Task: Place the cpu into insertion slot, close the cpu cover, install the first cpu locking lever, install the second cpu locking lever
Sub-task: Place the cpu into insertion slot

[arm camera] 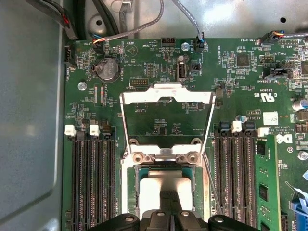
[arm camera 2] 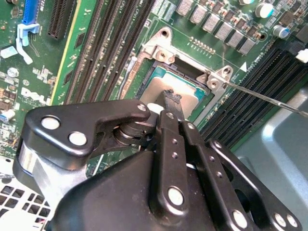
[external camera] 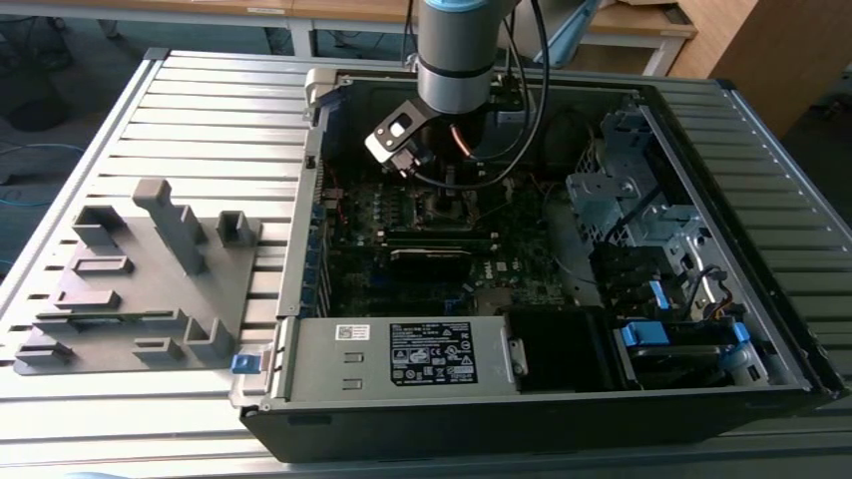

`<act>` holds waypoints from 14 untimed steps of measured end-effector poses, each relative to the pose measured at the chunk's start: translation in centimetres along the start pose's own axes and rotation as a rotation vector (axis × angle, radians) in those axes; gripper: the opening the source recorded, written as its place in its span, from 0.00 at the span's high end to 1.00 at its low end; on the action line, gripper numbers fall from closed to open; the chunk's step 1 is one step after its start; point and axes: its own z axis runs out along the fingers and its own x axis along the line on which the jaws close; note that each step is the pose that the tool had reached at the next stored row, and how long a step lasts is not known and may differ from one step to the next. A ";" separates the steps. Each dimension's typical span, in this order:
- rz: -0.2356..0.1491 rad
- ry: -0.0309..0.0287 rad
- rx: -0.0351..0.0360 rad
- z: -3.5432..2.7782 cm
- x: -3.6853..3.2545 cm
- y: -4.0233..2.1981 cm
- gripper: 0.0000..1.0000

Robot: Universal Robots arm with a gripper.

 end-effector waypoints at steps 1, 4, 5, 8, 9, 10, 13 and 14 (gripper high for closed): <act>0.000 -0.0002 0.0000 0.00 0.00 0.00 0.89; 0.000 -0.0005 0.0000 0.01 0.00 0.00 0.89; 0.000 -0.0006 -0.0001 0.01 0.00 0.00 0.89; 0.000 0.0017 -0.0015 -0.31 0.04 0.04 0.89; 0.000 0.0002 -0.0005 -0.62 0.02 0.04 0.89; 0.000 -0.0004 -0.0002 -0.96 0.01 0.06 0.89; 0.000 -0.0004 -0.0001 -1.84 0.01 0.11 0.89; 0.000 -0.0006 -0.0001 -2.14 0.01 0.12 0.89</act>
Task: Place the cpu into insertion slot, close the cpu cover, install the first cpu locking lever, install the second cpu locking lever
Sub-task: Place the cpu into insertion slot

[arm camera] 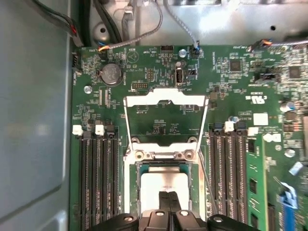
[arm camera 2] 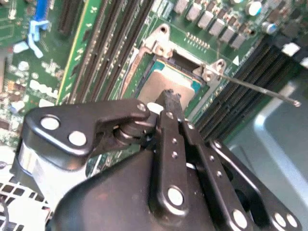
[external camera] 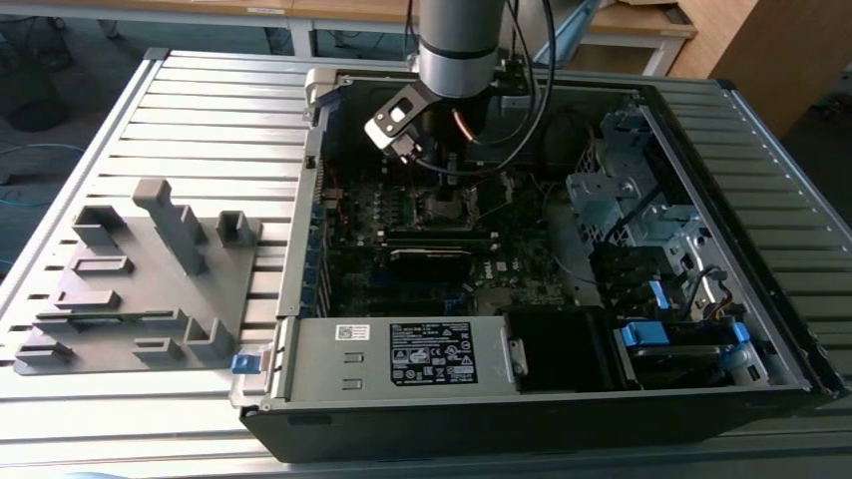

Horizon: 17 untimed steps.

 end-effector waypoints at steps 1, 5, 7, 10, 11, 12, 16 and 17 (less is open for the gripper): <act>0.000 0.0002 -0.0001 -0.30 0.00 0.02 0.89; 0.000 0.0001 0.0000 -1.34 0.00 0.08 0.89; 0.000 0.0000 0.0000 -1.64 0.00 0.09 0.89; 0.000 0.0003 -0.0002 -1.64 0.00 0.10 0.89; 0.000 0.0003 -0.0002 -1.65 0.00 0.10 0.89; 0.000 0.0000 0.0000 -1.66 0.00 0.12 0.89; 0.000 0.0001 0.0000 -1.66 0.00 0.13 0.89; 0.000 0.0001 0.0000 -1.66 0.00 0.15 0.89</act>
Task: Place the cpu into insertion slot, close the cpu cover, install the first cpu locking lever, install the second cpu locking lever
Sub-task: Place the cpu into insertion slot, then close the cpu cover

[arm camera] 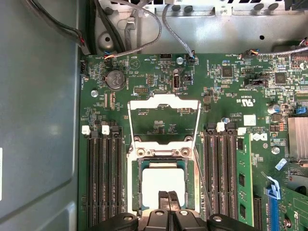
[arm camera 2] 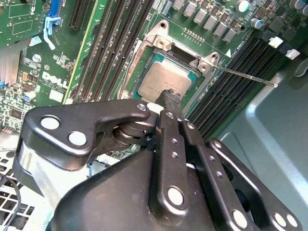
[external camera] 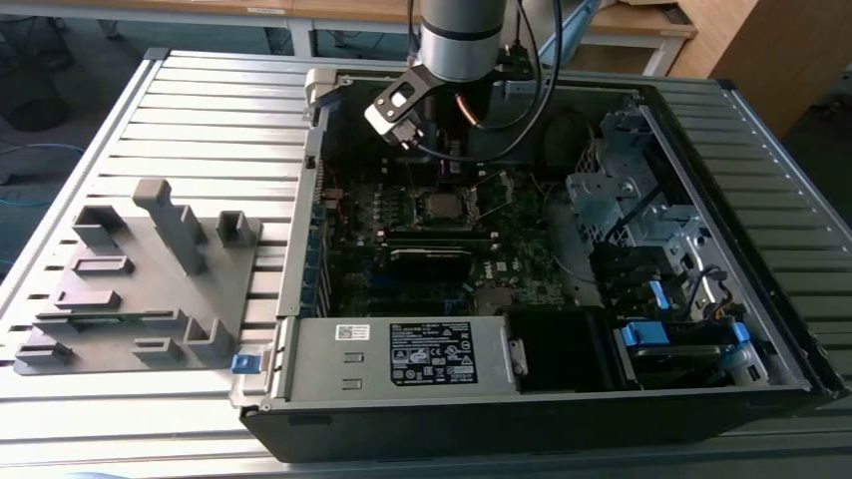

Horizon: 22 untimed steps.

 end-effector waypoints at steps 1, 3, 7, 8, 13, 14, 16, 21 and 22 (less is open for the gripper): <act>0.000 0.0000 0.0000 0.00 0.00 0.00 0.89; 0.000 -0.0001 0.0000 -0.15 0.00 0.12 0.89; 0.000 -0.0001 0.0001 -0.23 0.00 0.13 0.89; 0.000 0.0000 0.0000 -0.27 0.00 0.13 0.89; 0.000 -0.0001 0.0000 -0.45 0.00 0.14 0.89; 0.000 -0.0001 0.0000 -0.49 0.00 0.14 0.89; 0.000 0.0002 -0.0001 -0.53 0.01 0.15 0.89; 0.000 0.0000 0.0000 -0.59 0.01 0.15 0.89; 0.000 0.0000 0.0000 -0.60 0.01 0.15 0.89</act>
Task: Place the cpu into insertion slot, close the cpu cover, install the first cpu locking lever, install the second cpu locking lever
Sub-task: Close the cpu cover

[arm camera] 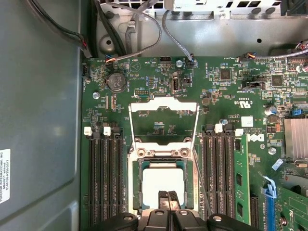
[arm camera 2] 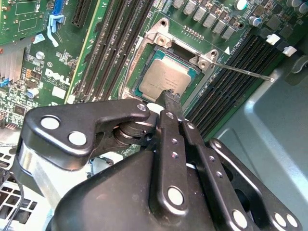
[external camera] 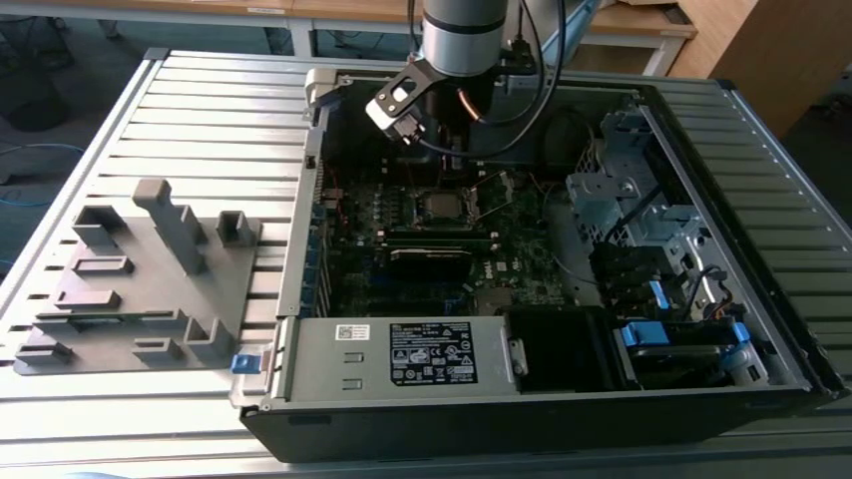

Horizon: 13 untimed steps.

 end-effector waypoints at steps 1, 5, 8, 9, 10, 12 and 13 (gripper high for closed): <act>0.000 -0.0004 0.0003 -0.04 -0.01 0.00 0.89; 0.000 0.0000 0.0000 -0.25 0.00 0.01 0.89; 0.000 0.0001 -0.0001 -0.47 0.00 0.03 0.89; 0.000 0.0000 0.0000 -0.54 0.00 0.03 0.89; 0.000 0.0000 0.0000 -0.62 0.00 0.04 0.89; 0.000 0.0000 0.0000 -0.78 0.00 0.05 0.89; 0.000 0.0001 -0.0001 -0.80 0.00 0.05 0.89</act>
